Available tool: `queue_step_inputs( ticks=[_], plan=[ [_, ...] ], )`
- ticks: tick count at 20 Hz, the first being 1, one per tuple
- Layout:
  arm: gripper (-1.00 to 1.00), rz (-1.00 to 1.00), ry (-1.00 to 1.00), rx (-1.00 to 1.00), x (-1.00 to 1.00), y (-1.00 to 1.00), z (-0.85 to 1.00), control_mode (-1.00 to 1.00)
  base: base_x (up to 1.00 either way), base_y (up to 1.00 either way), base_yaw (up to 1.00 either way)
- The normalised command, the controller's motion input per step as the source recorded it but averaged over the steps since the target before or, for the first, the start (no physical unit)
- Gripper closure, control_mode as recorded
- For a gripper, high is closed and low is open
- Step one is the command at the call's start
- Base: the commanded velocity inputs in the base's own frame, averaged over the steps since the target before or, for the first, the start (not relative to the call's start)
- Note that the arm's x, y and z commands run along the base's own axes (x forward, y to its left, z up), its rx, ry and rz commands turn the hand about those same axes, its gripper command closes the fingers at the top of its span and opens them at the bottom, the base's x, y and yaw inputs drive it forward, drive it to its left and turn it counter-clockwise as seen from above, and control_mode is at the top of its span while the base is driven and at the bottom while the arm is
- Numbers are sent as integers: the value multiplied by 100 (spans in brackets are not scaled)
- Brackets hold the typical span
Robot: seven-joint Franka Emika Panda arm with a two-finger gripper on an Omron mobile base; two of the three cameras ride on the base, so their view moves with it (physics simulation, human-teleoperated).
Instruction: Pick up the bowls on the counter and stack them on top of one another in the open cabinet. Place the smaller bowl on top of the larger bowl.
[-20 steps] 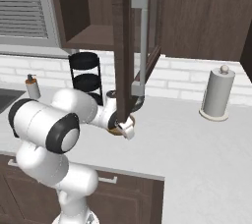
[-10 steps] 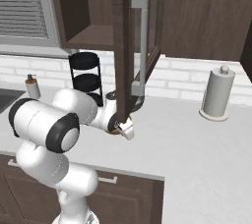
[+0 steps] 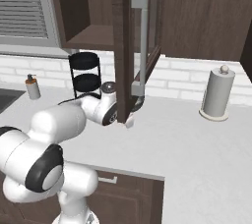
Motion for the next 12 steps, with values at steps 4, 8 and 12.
queue_step_inputs(
  ticks=[4,8,12],
  plan=[
    [100,-8,-2,1,66,-2,47,-100,0,0,0],
    [100,-4,0,0,78,0,12,-100,0,0,0],
    [100,-1,-2,0,56,-16,9,-100,0,0,0]
  ],
)
